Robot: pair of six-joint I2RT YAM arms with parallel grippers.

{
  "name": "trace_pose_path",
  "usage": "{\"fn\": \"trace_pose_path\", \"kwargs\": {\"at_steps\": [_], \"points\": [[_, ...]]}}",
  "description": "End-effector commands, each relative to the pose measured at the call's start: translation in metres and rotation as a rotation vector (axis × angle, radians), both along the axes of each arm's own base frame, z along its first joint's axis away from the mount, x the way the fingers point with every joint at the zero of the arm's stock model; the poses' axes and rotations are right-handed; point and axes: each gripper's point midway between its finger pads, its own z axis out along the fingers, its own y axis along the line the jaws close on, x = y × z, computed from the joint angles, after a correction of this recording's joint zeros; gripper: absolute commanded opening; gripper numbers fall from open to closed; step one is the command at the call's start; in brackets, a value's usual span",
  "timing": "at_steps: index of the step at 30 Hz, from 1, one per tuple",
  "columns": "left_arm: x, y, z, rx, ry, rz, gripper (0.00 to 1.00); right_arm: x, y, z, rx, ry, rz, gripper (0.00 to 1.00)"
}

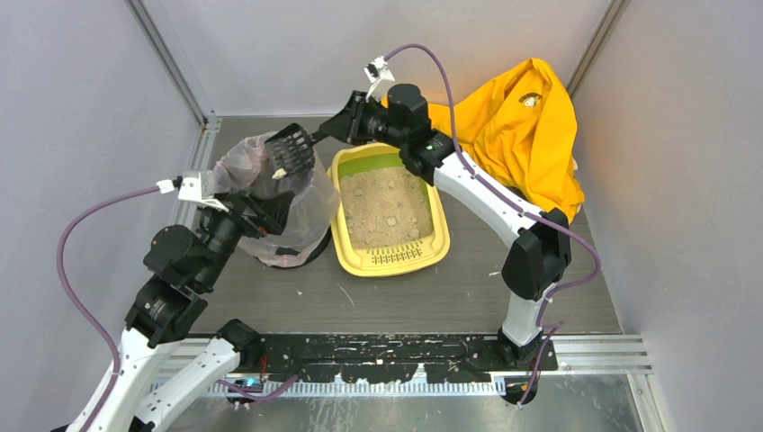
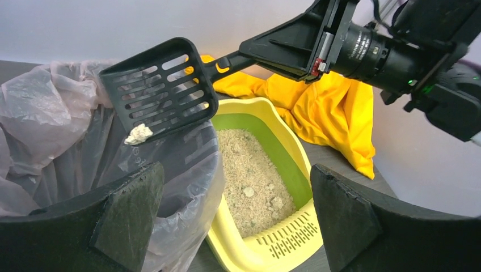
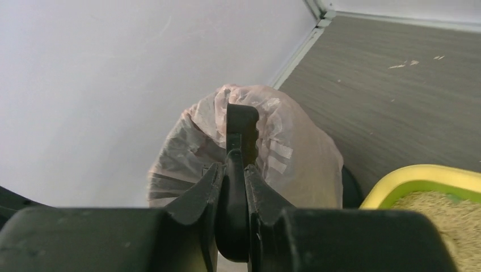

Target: Clean the litter box

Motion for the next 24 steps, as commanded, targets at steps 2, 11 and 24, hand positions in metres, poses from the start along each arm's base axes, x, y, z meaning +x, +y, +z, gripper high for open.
{"fn": "trace_pose_path", "kwargs": {"at_steps": [2, 11, 24], "points": [[0.006, -0.011, 0.007, 0.032, -0.011, -0.039, 1.0, -0.006, 0.001, 0.03, -0.166, -0.283, -0.069, 0.01], [0.008, -0.014, 0.006, 0.033, -0.002, -0.049, 1.0, -0.044, 0.01, 0.074, -0.159, -0.557, -0.069, 0.01], [0.005, -0.022, -0.001, 0.026, 0.021, -0.093, 1.0, -0.072, -0.058, 0.132, 0.184, -0.593, -0.155, 0.01]]}}
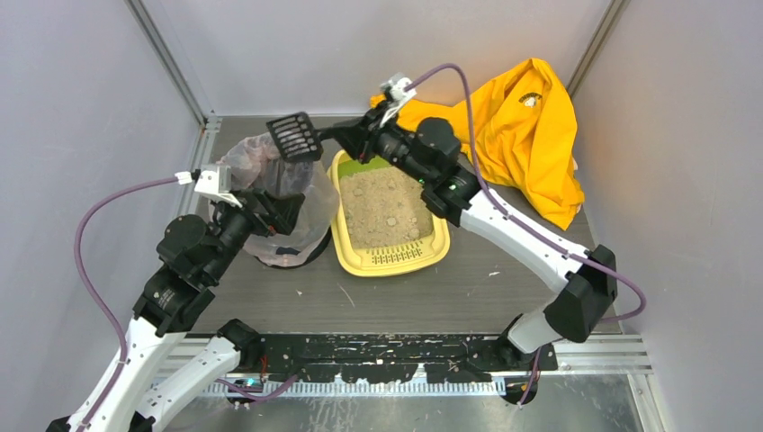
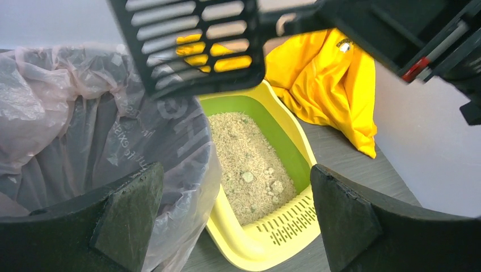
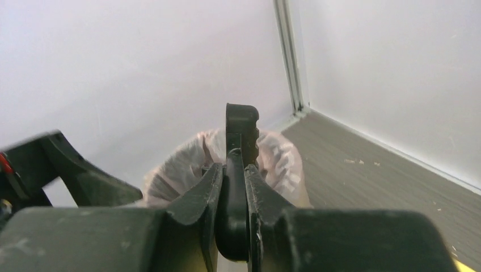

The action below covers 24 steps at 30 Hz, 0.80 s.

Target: Clean the litter box

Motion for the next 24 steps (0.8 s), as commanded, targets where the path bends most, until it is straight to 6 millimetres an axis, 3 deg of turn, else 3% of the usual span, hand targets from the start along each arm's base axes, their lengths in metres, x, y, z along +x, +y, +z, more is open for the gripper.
{"fn": "trace_pose_path", "kwargs": {"at_steps": [1, 3, 5, 9, 12, 17, 24], "points": [[-0.004, -0.007, 0.015, -0.033, -0.03, -0.043, 1.0, 0.001, -0.053, 0.081, 0.322, -0.063, -0.03, 0.01], [-0.003, -0.007, 0.013, -0.039, -0.023, -0.04, 1.0, 0.015, -0.08, 0.083, 0.392, -0.021, -0.079, 0.01], [-0.003, -0.007, 0.011, -0.047, -0.019, -0.035, 1.0, 0.033, -0.11, 0.071, 0.407, 0.047, -0.162, 0.01], [0.003, -0.01, 0.003, -0.041, -0.003, -0.034, 1.0, 0.071, -0.169, 0.012, 0.327, 0.226, -0.367, 0.01], [0.008, -0.014, -0.004, -0.023, 0.015, -0.035, 1.0, 0.08, -0.199, -0.045, 0.207, 0.346, -0.479, 0.01], [0.016, -0.019, -0.006, -0.009, 0.024, -0.035, 1.0, 0.069, -0.2, -0.12, 0.009, 0.507, -0.481, 0.01], [0.025, -0.029, -0.012, 0.0, 0.045, -0.056, 1.0, 0.064, -0.191, -0.169, -0.092, 0.617, -0.442, 0.01]]}}
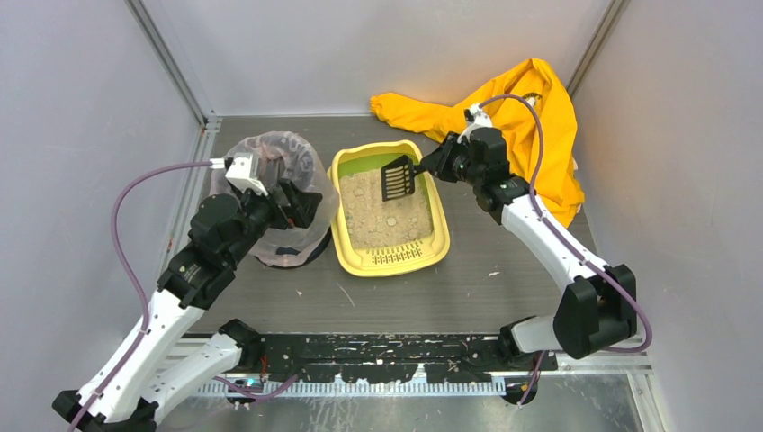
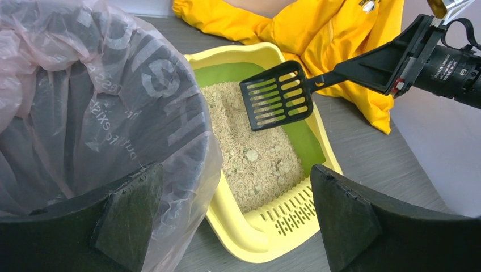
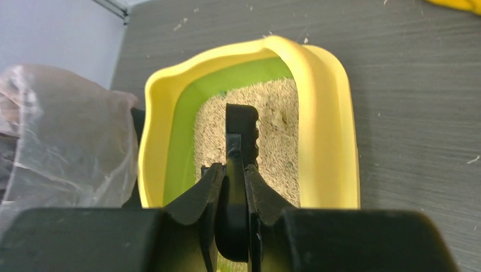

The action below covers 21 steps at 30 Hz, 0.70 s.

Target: Clean the litter box

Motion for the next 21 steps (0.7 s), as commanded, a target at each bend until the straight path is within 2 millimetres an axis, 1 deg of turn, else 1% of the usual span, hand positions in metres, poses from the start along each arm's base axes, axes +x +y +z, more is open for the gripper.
{"fn": "trace_pose_path", "kwargs": {"at_steps": [1, 6, 9, 14, 21], "points": [[0.004, -0.008, 0.021, -0.04, -0.065, -0.023, 1.0, 0.0, 0.006, -0.011, -0.04, 0.022, 0.042, 0.01], [0.013, -0.012, 0.014, -0.027, -0.043, -0.021, 1.0, 0.015, 0.012, -0.039, -0.057, 0.09, 0.037, 0.01], [0.015, -0.014, 0.008, -0.008, -0.015, -0.02, 1.0, 0.026, 0.016, -0.051, -0.056, 0.113, 0.034, 0.01], [0.015, -0.006, 0.004, 0.008, -0.011, 0.017, 1.0, 0.045, 0.027, -0.053, -0.03, 0.123, 0.04, 0.01], [0.014, 0.004, 0.004, 0.026, -0.02, 0.052, 1.0, 0.064, 0.039, -0.056, -0.022, 0.129, 0.039, 0.01]]}}
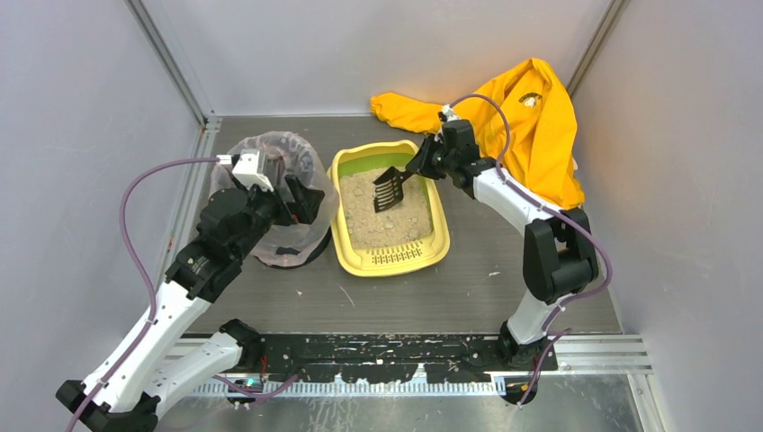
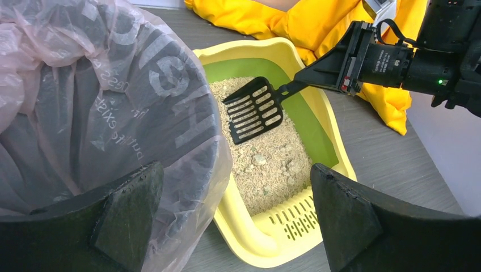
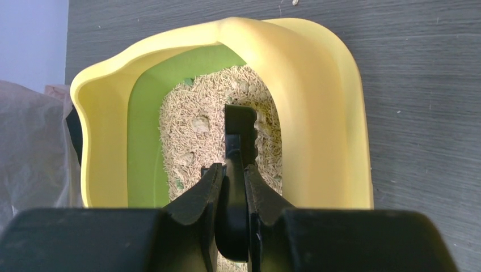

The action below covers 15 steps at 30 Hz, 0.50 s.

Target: Clean the litter box

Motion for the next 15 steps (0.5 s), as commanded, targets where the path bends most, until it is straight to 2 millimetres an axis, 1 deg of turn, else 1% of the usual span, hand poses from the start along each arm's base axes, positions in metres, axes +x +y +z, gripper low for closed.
{"fn": "trace_pose_path", "kwargs": {"at_steps": [1, 4, 9, 12, 15], "points": [[-0.001, 0.008, 0.018, -0.001, -0.063, 0.03, 1.0, 0.022, 0.013, 0.032, 0.048, -0.093, -0.009, 0.01], [-0.001, 0.01, 0.018, 0.005, -0.067, 0.035, 1.0, 0.025, 0.023, 0.032, 0.041, -0.098, 0.003, 0.01], [-0.002, 0.009, 0.018, 0.007, -0.068, 0.024, 1.0, 0.026, 0.046, 0.015, 0.038, -0.069, 0.039, 0.01], [-0.004, 0.01, 0.018, 0.007, -0.068, 0.024, 1.0, 0.026, 0.058, 0.01, 0.062, -0.062, 0.058, 0.01], [-0.004, 0.011, 0.018, 0.007, -0.068, 0.027, 1.0, 0.027, 0.065, 0.007, 0.093, -0.055, 0.076, 0.01]]}}
